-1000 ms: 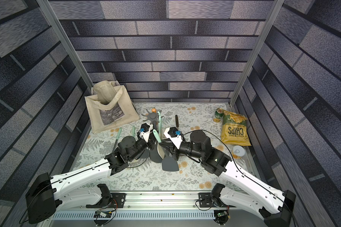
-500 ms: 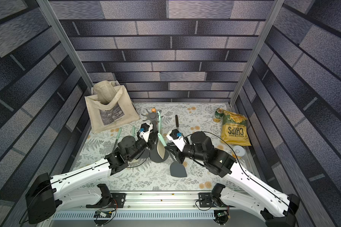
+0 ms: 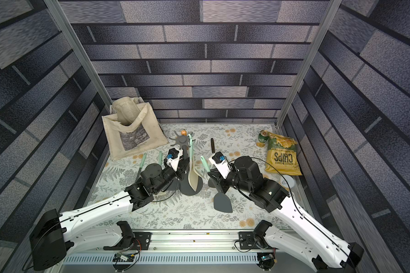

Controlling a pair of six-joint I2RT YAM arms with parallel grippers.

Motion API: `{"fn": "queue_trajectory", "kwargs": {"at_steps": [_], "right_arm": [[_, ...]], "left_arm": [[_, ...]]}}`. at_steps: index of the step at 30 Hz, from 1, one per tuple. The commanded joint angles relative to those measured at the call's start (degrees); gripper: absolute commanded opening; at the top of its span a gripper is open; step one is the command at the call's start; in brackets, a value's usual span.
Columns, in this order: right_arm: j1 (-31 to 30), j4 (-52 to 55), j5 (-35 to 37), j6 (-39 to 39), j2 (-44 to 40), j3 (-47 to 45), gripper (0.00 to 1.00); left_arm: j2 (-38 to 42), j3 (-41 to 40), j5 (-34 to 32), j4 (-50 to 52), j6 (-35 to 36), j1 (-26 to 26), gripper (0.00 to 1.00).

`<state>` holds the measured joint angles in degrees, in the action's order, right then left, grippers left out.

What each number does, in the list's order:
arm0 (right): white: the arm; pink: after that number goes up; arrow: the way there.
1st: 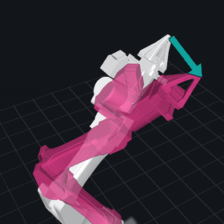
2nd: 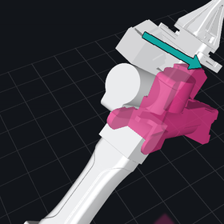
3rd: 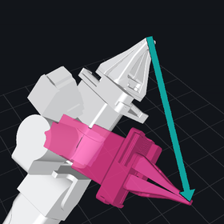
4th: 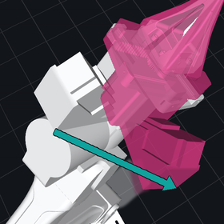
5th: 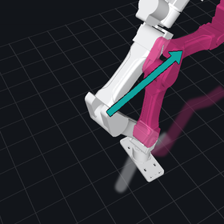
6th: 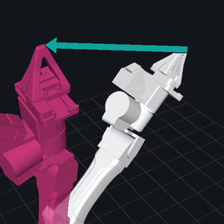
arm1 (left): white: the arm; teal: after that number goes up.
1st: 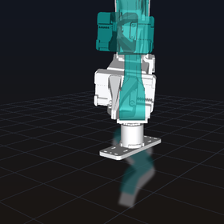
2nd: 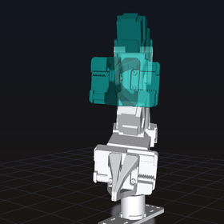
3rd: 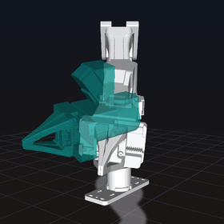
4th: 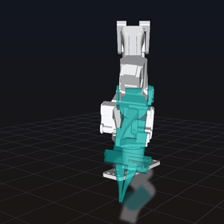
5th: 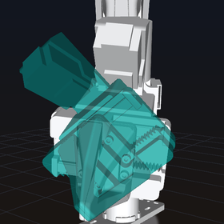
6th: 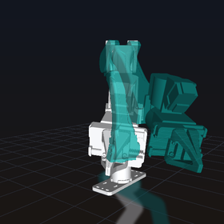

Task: Take the spatula off the kitchen utensil rack
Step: Place the spatula at the center of the board.

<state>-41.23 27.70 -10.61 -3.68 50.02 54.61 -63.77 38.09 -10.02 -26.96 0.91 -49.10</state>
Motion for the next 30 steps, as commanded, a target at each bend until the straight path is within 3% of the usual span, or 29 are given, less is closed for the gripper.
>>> {"fn": "queue_trajectory", "kwargs": {"at_steps": [1, 10, 20, 30], "right_arm": [[5.0, -0.1, -5.9, 0.4, 3.2, 2.1, 0.0], [18.6, 2.1, -14.6, -4.2, 16.8, 11.5, 0.0], [26.8, 11.2, -17.6, -10.5, 29.5, 25.7, 0.0], [33.8, 11.1, -25.8, -14.2, 47.3, 35.8, 0.0]], "left_arm": [[1.4, -0.2, 0.1, 1.3, 2.9, 0.6, 0.13], [0.3, -0.1, 0.6, 0.2, 2.7, 0.4, 0.13], [-0.1, -0.3, 0.3, -1.0, 3.6, 0.3, 0.13], [0.3, -0.4, 0.2, -0.5, 3.8, 0.2, 0.14]]}}
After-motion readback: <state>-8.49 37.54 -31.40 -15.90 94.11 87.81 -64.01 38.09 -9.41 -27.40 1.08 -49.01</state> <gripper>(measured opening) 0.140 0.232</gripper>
